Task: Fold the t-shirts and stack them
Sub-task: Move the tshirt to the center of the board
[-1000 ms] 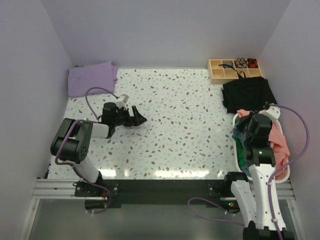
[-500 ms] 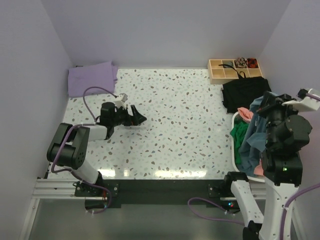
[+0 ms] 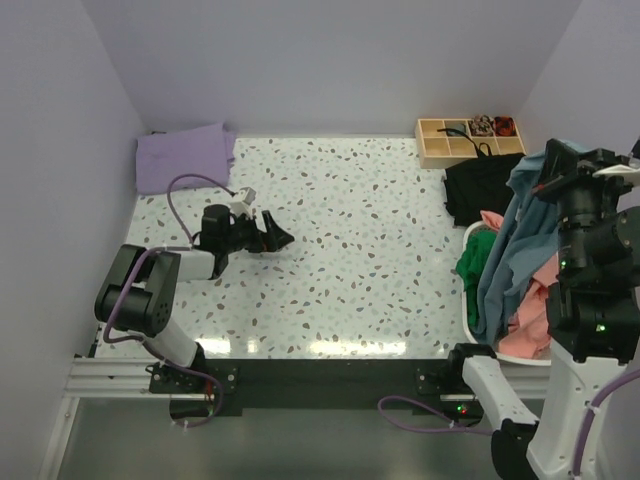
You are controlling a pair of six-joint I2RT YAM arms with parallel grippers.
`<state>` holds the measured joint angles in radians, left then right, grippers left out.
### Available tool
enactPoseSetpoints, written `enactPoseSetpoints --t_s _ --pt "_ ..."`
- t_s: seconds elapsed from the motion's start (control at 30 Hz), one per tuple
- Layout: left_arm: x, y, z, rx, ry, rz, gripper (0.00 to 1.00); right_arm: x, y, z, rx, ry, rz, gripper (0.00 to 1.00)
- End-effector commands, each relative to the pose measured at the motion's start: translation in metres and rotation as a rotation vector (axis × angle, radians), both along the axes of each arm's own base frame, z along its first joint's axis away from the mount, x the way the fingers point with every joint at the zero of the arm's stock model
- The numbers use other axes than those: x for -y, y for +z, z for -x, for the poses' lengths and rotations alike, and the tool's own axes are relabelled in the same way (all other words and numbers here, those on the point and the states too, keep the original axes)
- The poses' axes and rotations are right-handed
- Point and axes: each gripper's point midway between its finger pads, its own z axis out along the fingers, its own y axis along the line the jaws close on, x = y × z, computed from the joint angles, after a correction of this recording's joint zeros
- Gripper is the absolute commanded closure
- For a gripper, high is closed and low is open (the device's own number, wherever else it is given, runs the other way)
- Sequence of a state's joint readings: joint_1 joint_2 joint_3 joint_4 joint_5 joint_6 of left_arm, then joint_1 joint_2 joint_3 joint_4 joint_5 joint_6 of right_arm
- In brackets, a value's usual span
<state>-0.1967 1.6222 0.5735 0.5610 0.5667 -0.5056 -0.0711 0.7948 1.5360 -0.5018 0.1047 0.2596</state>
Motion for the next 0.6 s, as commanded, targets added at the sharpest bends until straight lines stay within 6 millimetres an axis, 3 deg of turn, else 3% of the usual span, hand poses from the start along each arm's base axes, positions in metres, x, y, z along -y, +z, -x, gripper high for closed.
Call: enactPoseSetpoints --t_s 0.0,0.27,0.37,0.5,0.57 --pt "0.004 0.013 -0.008 0.047 -0.016 0.035 0.00 -0.006 0.083 0.034 0.235 0.015 0.063 1.00" --pt "0.009 0.015 -0.008 0.047 -0.036 0.069 0.00 -0.037 0.139 0.048 0.372 0.182 0.073 1.00" --pt "0.009 0.013 -0.008 0.042 -0.034 0.066 0.00 -0.052 0.154 0.043 0.396 0.277 0.048 1.00" --pt "0.008 0.012 -0.008 0.040 -0.024 0.065 0.00 -0.099 0.158 0.022 0.391 0.581 0.019 1.00" --pt "0.006 0.015 -0.008 0.047 -0.013 0.061 0.00 -0.113 0.155 0.012 0.372 0.691 -0.056 1.00"
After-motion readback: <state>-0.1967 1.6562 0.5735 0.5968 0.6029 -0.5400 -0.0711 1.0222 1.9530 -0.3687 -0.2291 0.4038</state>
